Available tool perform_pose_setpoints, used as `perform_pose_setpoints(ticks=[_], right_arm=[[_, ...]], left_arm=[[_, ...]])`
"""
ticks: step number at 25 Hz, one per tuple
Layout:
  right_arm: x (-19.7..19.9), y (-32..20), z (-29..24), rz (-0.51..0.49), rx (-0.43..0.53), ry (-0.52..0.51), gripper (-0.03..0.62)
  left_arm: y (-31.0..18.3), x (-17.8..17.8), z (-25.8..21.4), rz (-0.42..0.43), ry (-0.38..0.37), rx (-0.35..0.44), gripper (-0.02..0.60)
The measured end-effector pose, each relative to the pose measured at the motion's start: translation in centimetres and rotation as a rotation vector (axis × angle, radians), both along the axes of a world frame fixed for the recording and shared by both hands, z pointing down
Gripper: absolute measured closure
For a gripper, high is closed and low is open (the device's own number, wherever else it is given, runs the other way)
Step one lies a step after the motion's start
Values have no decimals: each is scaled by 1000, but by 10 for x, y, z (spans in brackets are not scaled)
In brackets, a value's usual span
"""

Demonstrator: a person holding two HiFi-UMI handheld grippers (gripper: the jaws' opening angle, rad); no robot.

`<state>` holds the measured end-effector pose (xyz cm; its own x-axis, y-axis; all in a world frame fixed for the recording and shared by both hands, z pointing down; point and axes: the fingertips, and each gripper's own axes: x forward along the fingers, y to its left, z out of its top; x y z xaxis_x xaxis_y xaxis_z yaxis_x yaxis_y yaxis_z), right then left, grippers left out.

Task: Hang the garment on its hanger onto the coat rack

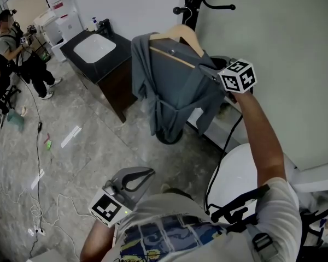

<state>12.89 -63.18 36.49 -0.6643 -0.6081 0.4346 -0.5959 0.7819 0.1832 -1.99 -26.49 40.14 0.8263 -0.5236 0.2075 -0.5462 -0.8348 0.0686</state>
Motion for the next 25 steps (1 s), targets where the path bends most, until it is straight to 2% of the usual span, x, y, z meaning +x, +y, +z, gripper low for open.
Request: perform_pose_setpoints(ticks=[2, 5, 12, 15, 23, 25], right_arm=[[6, 3, -7, 41, 49, 18, 415], [13, 14, -17, 95, 107, 34, 395], [11, 78, -36, 196, 204, 41, 393], [0, 119, -30, 207, 211, 45, 419], [-35, 249, 11, 244, 154, 15, 589], [-45, 282, 21, 250, 143, 2, 591]], left_arm=[[7, -4, -1, 9, 0, 0, 563], [20, -11, 1, 29, 1, 1, 563], [58, -32, 3, 83, 11, -1, 560], [75, -44, 4, 111, 13, -6, 560], [129, -72, 4, 188, 19, -13, 561], [144, -76, 6, 209, 19, -13, 561]])
